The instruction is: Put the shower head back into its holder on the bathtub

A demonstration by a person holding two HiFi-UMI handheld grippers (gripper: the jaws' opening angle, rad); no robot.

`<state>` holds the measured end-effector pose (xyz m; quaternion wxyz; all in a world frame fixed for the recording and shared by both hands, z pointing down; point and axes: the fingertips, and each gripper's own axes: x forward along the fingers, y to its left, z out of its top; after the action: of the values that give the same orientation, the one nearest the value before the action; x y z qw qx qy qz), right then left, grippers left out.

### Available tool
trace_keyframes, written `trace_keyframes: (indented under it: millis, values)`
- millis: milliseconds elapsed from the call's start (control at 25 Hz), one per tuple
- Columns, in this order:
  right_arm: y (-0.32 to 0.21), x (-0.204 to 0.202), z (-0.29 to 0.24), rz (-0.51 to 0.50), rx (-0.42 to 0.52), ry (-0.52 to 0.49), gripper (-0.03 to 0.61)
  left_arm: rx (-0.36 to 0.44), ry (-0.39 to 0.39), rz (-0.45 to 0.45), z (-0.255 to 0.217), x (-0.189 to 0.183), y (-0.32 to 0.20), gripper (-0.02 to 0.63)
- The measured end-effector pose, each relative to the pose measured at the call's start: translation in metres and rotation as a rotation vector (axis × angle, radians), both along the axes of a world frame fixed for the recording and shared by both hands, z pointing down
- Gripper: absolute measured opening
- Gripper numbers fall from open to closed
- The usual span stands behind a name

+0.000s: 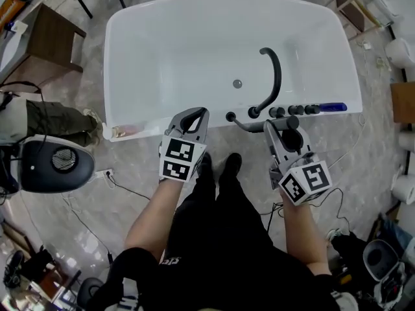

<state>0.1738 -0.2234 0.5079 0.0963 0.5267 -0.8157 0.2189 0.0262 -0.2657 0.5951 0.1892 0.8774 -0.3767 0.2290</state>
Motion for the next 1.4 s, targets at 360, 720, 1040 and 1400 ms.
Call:
trace_keyframes:
  millis: [360, 720, 1040, 1400]
  values:
    - [-0.011, -0.017, 0.089, -0.006, -0.047, 0.013, 0.147, -0.063, 0.008, -0.006, 0.069, -0.009, 0.004, 0.020]
    - [-0.018, -0.027, 0.157, -0.002, -0.114, 0.063, 0.150, -0.107, 0.002, -0.028, 0.107, -0.027, 0.009, 0.020]
    - [-0.036, -0.026, 0.200, 0.005, -0.172, 0.116, 0.150, -0.116, 0.011, -0.033, 0.119, -0.031, -0.001, 0.020]
    - [-0.047, -0.031, 0.238, -0.006, -0.211, 0.156, 0.150, -0.129, 0.009, -0.011, 0.128, -0.019, -0.008, 0.020]
